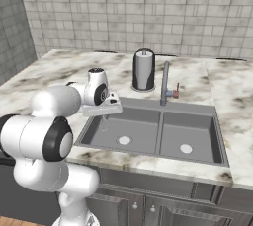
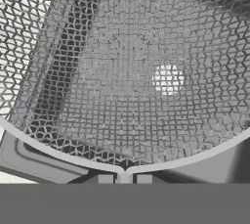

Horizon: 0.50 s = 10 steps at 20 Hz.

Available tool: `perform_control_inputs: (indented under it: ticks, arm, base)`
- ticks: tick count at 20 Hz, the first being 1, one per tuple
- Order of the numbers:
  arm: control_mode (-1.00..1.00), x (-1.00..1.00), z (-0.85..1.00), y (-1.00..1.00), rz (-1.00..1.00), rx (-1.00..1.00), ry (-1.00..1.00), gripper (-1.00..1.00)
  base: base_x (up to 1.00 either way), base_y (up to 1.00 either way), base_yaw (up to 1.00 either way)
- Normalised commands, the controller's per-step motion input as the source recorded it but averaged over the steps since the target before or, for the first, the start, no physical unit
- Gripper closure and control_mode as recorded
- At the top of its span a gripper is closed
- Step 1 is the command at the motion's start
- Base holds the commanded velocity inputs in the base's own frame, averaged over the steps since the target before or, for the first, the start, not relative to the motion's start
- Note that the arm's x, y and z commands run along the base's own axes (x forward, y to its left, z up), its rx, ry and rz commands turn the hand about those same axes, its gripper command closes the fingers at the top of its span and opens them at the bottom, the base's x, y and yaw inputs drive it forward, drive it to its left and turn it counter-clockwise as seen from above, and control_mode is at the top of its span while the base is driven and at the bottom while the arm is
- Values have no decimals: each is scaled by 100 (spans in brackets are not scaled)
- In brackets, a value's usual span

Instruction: Place the strainer in the left basin and the glass cup in the right basin of the sink.

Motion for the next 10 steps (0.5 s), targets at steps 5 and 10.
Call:
perform_control_inputs:
  ticks: [5,10]
  arm:
    - [-100,-5,-8,-32,0,0,-5,100]
    - [-100,0,-13,-23,0,0,-2,100]
  base:
    - [0,0,0]
    - [0,0,0]
